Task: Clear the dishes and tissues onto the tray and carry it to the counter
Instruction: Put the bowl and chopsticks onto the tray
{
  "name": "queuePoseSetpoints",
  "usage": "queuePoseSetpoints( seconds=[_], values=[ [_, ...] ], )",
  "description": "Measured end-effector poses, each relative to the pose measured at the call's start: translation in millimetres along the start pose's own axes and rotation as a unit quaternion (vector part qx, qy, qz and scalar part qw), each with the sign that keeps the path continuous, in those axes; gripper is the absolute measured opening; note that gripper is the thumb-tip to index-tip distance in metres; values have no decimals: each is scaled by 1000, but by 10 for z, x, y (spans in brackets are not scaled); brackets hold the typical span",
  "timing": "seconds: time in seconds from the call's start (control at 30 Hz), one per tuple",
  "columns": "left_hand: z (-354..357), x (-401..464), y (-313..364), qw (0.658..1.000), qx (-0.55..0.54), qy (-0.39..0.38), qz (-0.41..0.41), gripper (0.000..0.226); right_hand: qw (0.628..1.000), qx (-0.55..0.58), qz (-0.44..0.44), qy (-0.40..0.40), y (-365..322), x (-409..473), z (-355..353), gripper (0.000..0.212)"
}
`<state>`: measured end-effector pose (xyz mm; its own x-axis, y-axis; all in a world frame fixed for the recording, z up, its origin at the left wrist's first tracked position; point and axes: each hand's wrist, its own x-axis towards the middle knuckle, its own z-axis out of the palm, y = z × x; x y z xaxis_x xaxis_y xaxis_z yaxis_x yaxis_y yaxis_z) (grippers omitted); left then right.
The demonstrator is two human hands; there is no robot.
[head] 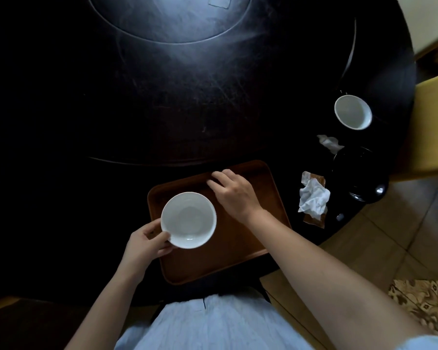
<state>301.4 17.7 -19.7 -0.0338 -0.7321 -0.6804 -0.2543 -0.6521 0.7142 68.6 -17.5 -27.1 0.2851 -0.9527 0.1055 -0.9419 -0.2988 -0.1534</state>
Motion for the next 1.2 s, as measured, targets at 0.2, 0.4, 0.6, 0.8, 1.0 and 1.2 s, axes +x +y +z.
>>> queuePoseSetpoints(
  seconds=[0.2,0.4,0.6,0.8,1.0,1.2],
  values=[
    [34,-2,31,999,-32,8,15,35,992,10,50,-113,47,-481,129,52],
    [26,17,52,999,-48,-2,19,36,978,12,69,-194,141,-422,214,62],
    [13,65,109,998,-62,1,18,33,975,26,40,-218,240,-306,190,63],
    [-30,116,137,998,-62,-11,5,31,975,14,35,-219,238,-318,155,63],
    [-11,66,141,999,-51,-3,15,28,977,10,43,-207,183,-311,45,59],
    [33,-148,87,999,11,49,18,19,985,42,92,-141,172,-542,-206,47]
  ],
)
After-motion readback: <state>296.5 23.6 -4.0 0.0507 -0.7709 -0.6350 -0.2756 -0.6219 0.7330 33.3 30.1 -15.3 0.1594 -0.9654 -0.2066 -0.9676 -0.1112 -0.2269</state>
